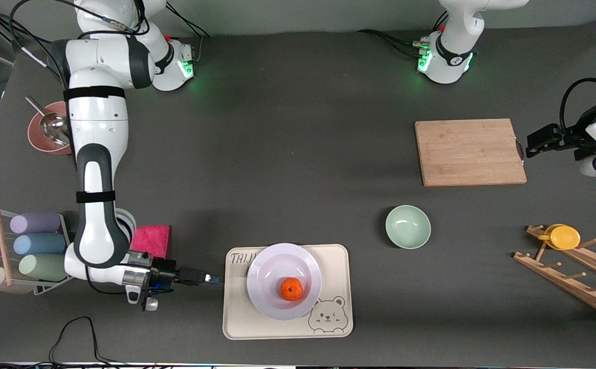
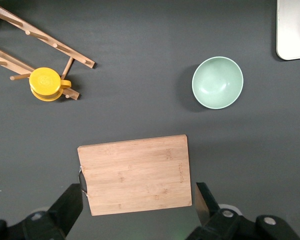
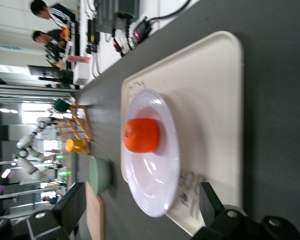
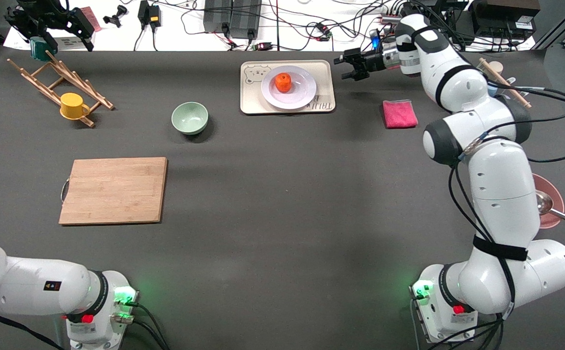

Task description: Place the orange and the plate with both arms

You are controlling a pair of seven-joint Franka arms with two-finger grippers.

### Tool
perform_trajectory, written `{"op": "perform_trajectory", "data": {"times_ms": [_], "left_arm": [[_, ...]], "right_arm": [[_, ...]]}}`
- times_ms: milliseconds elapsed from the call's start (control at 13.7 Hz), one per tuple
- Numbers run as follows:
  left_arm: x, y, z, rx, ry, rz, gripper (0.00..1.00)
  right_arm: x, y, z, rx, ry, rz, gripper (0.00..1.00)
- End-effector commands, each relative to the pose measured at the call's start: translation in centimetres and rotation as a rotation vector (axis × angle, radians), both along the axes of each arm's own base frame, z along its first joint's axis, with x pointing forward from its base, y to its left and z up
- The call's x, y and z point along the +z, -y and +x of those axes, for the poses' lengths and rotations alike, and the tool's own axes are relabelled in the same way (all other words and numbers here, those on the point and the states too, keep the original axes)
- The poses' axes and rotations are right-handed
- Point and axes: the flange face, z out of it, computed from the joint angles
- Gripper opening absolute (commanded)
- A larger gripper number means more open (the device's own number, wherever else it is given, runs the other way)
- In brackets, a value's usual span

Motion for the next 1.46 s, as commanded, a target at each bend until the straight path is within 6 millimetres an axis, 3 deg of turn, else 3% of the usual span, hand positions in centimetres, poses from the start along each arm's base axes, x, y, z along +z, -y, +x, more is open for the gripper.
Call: {"op": "perform_trajectory", "data": {"times_ms": [0, 220, 585, 659, 805, 951, 1244, 1390], "left_arm": [[0.4, 0.1, -0.1, 0.001, 0.017, 0.005, 1.0], [0.4, 0.1, -0.2, -0.001, 0.017, 0.011, 1.0], [0.5, 0.2, -0.2, -0.002, 0.019, 0.014, 1.0], [0.4, 0.2, -0.2, -0.002, 0.019, 0.014, 1.0], [0.5, 0.2, -0.1, -0.002, 0.024, 0.015, 1.0], [0.4, 0.2, -0.1, -0.002, 0.024, 0.015, 1.0], [0.3, 0.2, 0.0, -0.004, 0.025, 0.015, 1.0], [0.3, 0.3, 0.0, -0.005, 0.024, 0.015, 1.0]], "right_arm": [[1.1, 2.2, -1.5, 0.027, -0.042, -0.09, 1.0], [1.5, 4.6, -3.0, 0.061, -0.068, -0.201, 1.0], [5.1, 9.5, -4.8, 0.182, -0.075, -0.481, 1.0], [6.5, 11.1, -5.0, 0.191, -0.07, -0.541, 1.0], [8.6, 12.3, -5.8, 0.247, -0.068, -0.656, 1.0], [12.0, 14.8, -6.0, 0.257, -0.053, -0.758, 1.0], [20.6, 10.5, -7.6, 0.231, -0.089, -0.987, 1.0], [23.8, 10.8, -8.3, 0.177, -0.107, -0.975, 1.0]]}}
